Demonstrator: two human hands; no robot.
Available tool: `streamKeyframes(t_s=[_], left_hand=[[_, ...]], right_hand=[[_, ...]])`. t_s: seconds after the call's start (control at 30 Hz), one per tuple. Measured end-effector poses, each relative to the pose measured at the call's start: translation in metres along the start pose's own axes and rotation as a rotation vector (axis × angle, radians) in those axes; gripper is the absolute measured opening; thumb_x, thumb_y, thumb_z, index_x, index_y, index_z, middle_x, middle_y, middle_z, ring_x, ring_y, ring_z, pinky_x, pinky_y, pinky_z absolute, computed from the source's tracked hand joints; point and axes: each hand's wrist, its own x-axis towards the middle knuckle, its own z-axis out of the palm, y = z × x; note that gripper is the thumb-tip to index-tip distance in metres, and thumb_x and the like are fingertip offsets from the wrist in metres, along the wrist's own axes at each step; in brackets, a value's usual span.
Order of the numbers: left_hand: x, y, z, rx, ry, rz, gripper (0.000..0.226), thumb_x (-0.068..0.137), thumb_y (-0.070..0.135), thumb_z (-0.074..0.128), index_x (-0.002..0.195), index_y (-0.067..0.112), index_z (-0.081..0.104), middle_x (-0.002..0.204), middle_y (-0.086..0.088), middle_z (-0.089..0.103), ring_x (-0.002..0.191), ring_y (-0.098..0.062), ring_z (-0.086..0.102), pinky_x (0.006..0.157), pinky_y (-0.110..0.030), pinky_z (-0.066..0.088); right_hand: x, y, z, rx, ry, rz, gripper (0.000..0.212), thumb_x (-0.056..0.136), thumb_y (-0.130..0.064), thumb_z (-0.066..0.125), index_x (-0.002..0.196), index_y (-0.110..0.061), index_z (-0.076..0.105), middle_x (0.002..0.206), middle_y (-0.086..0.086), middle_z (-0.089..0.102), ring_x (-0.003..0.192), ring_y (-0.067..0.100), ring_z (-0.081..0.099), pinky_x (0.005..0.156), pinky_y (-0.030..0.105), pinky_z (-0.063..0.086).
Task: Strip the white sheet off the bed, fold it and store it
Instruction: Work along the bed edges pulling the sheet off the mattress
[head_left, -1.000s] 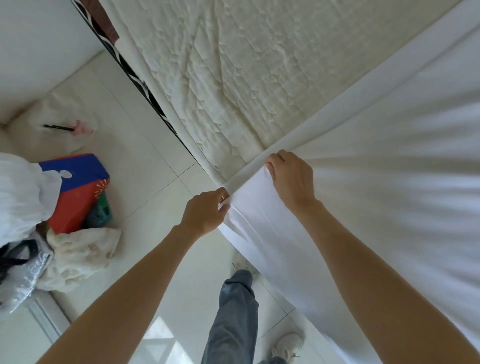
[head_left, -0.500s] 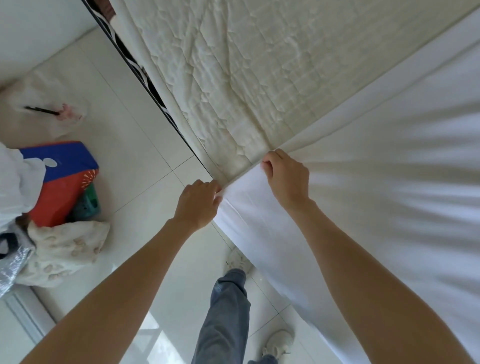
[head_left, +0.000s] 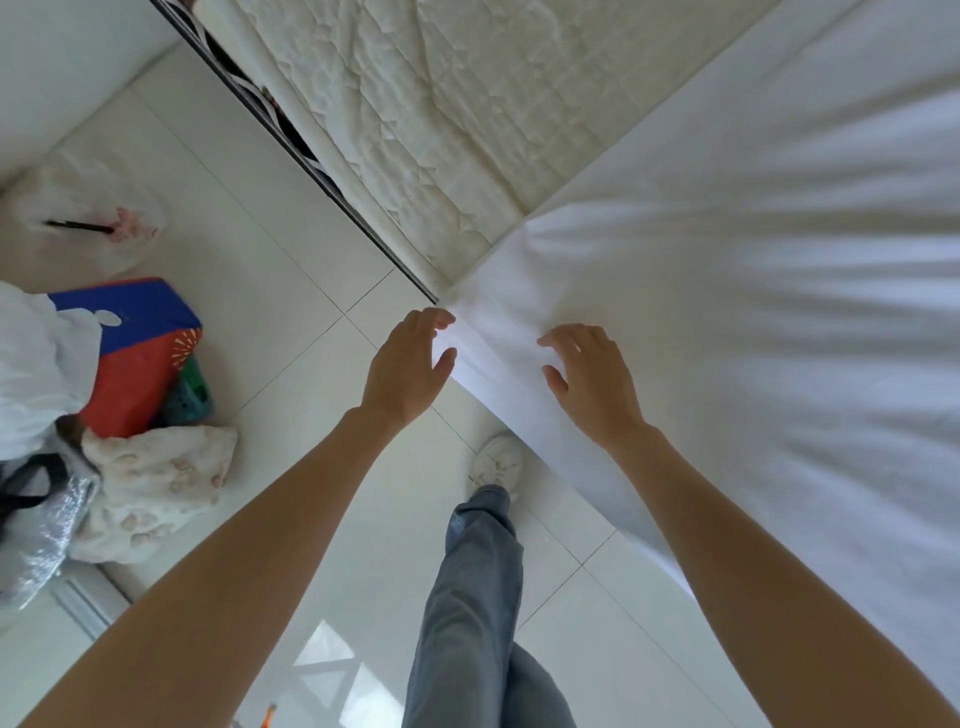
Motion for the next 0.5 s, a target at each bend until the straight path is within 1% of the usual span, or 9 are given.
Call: streamKeyframes(t_s=[0.07,0.1,0.17,0.2,0.3,0.37,0.43,0.5], left_hand=[[-0.023,0.0,0.008,-0.034,-0.027,0.038,0.036,0.09,0.019,0.056,0.125,0.016,0.048,0.121,0.001,0.054,0.106,-0.012,0.055,0.077,-0.022,0.04],[-0.034,-0.002,0.013,-0.061,-0.033,0.028,0.036,0.09,0.019,0.056,0.125,0.016,0.048,0.121,0.001,0.055,0.105,-0.012,0.055,0.078,-0.022,0.042],[-0.054,-0.008,0.023,-0.138,-0.034,-0.028,0.036,0.089,0.018,0.058,0.124,0.016,0.049,0.12,0.002,0.056,0.103,-0.013,0.057,0.084,-0.029,0.047],[-0.06,-0.013,0.026,-0.17,-0.038,-0.068,0.038,0.088,0.018,0.058,0.124,0.016,0.048,0.12,0.002,0.057,0.103,-0.014,0.057,0.087,-0.032,0.047],[-0.06,-0.029,0.037,-0.201,-0.033,-0.128,0.046,0.088,0.016,0.059,0.131,0.015,0.043,0.123,0.003,0.056,0.107,-0.015,0.056,0.092,-0.034,0.045],[-0.047,-0.043,0.049,-0.225,-0.013,-0.156,0.053,0.089,0.015,0.058,0.137,0.014,0.037,0.131,0.002,0.051,0.113,-0.015,0.053,0.095,-0.032,0.043],[-0.026,-0.054,0.062,-0.275,0.015,-0.16,0.06,0.088,0.014,0.058,0.142,0.014,0.03,0.14,0.001,0.044,0.121,-0.014,0.046,0.097,-0.024,0.038],[-0.004,-0.063,0.074,-0.339,0.019,-0.127,0.062,0.087,0.013,0.06,0.142,0.014,0.03,0.14,0.001,0.043,0.124,-0.013,0.043,0.094,-0.017,0.032]], right_hand=[[-0.044,0.002,0.014,-0.04,-0.057,0.086,0.029,0.085,-0.014,0.064,0.113,-0.013,0.06,0.114,0.008,0.058,0.102,0.029,0.053,0.084,0.037,0.047],[-0.064,0.004,0.022,-0.072,-0.09,0.131,0.032,0.085,-0.017,0.064,0.117,-0.015,0.058,0.117,0.008,0.056,0.102,0.028,0.052,0.083,0.037,0.047],[-0.099,0.003,0.036,-0.119,-0.088,0.189,0.042,0.085,-0.021,0.065,0.125,-0.018,0.053,0.12,0.007,0.053,0.103,0.028,0.051,0.083,0.038,0.047],[-0.109,0.001,0.042,-0.128,-0.059,0.188,0.044,0.083,-0.022,0.067,0.125,-0.018,0.054,0.12,0.007,0.054,0.102,0.029,0.052,0.082,0.039,0.047],[-0.104,-0.008,0.05,-0.156,0.078,0.083,0.044,0.074,-0.019,0.076,0.115,-0.016,0.06,0.114,0.007,0.059,0.1,0.031,0.056,0.079,0.041,0.048],[-0.085,-0.013,0.066,-0.18,0.163,-0.019,0.046,0.072,-0.02,0.077,0.115,-0.015,0.061,0.119,0.007,0.059,0.108,0.032,0.054,0.088,0.043,0.045],[-0.063,-0.015,0.085,-0.227,0.211,-0.102,0.051,0.072,-0.024,0.076,0.118,-0.016,0.059,0.128,0.007,0.054,0.119,0.032,0.048,0.099,0.044,0.036],[-0.047,-0.013,0.102,-0.292,0.254,-0.145,0.056,0.069,-0.029,0.077,0.12,-0.016,0.058,0.137,0.005,0.048,0.127,0.03,0.039,0.106,0.045,0.026]])
